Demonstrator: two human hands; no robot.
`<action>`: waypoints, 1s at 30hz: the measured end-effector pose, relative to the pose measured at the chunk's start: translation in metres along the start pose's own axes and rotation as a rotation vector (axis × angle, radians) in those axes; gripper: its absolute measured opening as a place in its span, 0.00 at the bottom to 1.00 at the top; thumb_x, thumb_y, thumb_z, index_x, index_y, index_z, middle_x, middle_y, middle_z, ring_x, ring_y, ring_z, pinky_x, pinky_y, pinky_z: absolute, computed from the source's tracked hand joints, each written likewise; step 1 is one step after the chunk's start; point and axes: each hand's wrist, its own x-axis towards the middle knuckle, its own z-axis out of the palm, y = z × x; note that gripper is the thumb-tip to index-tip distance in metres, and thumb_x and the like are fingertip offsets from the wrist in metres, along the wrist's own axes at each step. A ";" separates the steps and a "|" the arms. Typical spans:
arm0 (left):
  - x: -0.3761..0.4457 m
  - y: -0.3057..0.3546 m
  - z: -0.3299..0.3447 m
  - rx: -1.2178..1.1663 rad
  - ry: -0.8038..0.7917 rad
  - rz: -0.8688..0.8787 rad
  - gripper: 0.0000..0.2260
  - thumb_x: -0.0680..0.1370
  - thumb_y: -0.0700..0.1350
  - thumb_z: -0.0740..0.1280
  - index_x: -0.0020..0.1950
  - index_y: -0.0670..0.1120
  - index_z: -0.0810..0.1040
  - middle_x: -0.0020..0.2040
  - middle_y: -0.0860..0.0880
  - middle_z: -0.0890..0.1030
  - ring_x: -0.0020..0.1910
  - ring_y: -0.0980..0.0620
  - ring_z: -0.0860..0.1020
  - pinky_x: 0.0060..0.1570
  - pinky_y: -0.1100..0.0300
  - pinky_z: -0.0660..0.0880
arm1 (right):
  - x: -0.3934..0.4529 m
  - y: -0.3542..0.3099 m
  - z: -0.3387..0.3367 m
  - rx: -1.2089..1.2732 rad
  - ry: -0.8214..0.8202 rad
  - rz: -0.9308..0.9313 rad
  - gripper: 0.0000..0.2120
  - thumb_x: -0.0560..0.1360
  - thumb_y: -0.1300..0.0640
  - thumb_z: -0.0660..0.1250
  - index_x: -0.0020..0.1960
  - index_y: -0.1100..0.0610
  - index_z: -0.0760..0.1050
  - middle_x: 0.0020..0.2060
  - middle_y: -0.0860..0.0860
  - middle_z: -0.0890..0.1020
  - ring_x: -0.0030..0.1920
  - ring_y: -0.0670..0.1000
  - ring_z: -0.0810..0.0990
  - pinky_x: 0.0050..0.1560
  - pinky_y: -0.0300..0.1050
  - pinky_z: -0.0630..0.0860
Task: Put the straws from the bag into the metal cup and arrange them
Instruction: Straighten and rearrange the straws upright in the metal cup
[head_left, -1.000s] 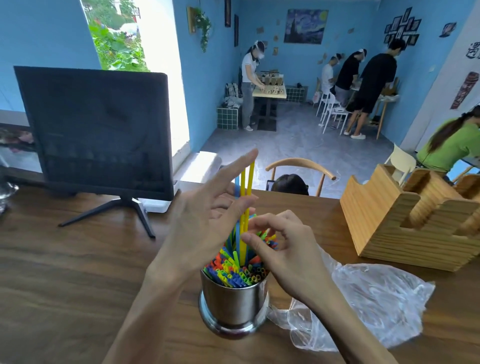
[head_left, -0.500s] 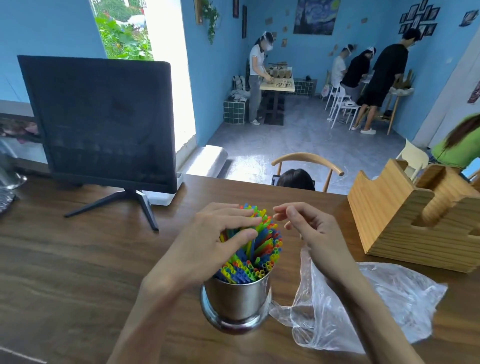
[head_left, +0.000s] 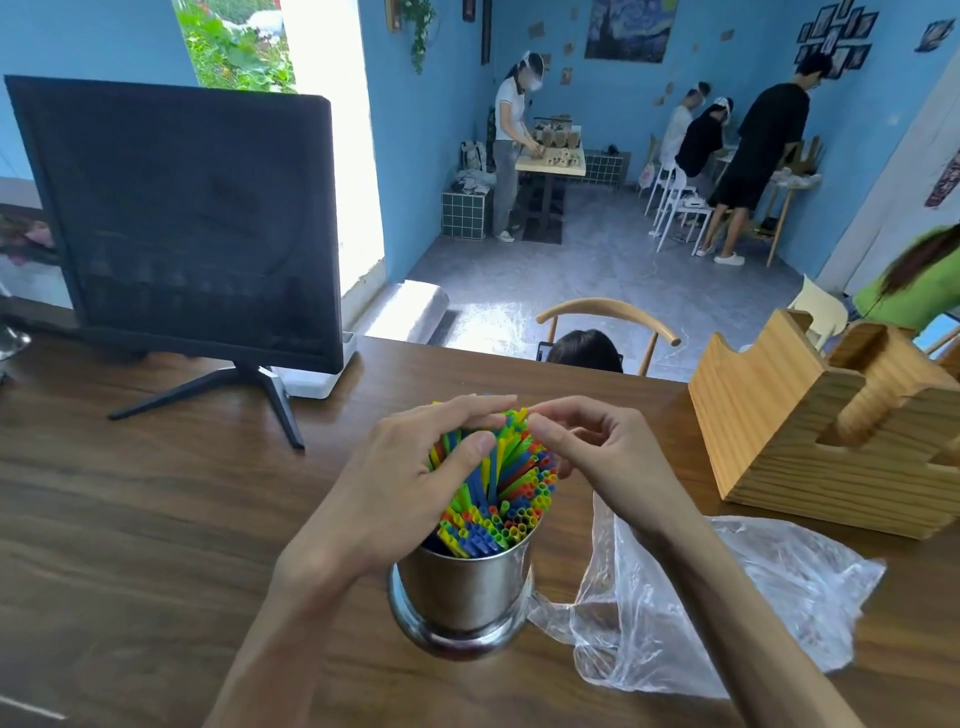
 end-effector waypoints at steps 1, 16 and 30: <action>0.000 -0.001 0.000 -0.003 0.002 -0.003 0.15 0.83 0.51 0.64 0.68 0.65 0.76 0.61 0.65 0.81 0.63 0.67 0.76 0.62 0.59 0.77 | 0.002 -0.001 0.001 -0.019 -0.004 -0.004 0.09 0.73 0.48 0.75 0.49 0.52 0.85 0.40 0.49 0.87 0.36 0.43 0.82 0.39 0.42 0.79; -0.003 -0.007 0.004 0.013 0.025 -0.016 0.13 0.83 0.54 0.64 0.65 0.68 0.76 0.71 0.58 0.76 0.73 0.63 0.69 0.68 0.49 0.73 | 0.006 -0.024 -0.001 -0.497 -0.061 -0.139 0.10 0.68 0.46 0.79 0.42 0.46 0.79 0.34 0.44 0.83 0.34 0.41 0.80 0.34 0.36 0.76; -0.006 -0.004 0.003 0.009 0.044 -0.013 0.12 0.82 0.54 0.65 0.65 0.67 0.78 0.69 0.61 0.77 0.71 0.66 0.70 0.67 0.51 0.73 | 0.016 -0.046 -0.001 -0.804 -0.193 -0.207 0.08 0.68 0.49 0.76 0.46 0.45 0.80 0.36 0.39 0.82 0.37 0.40 0.80 0.39 0.37 0.76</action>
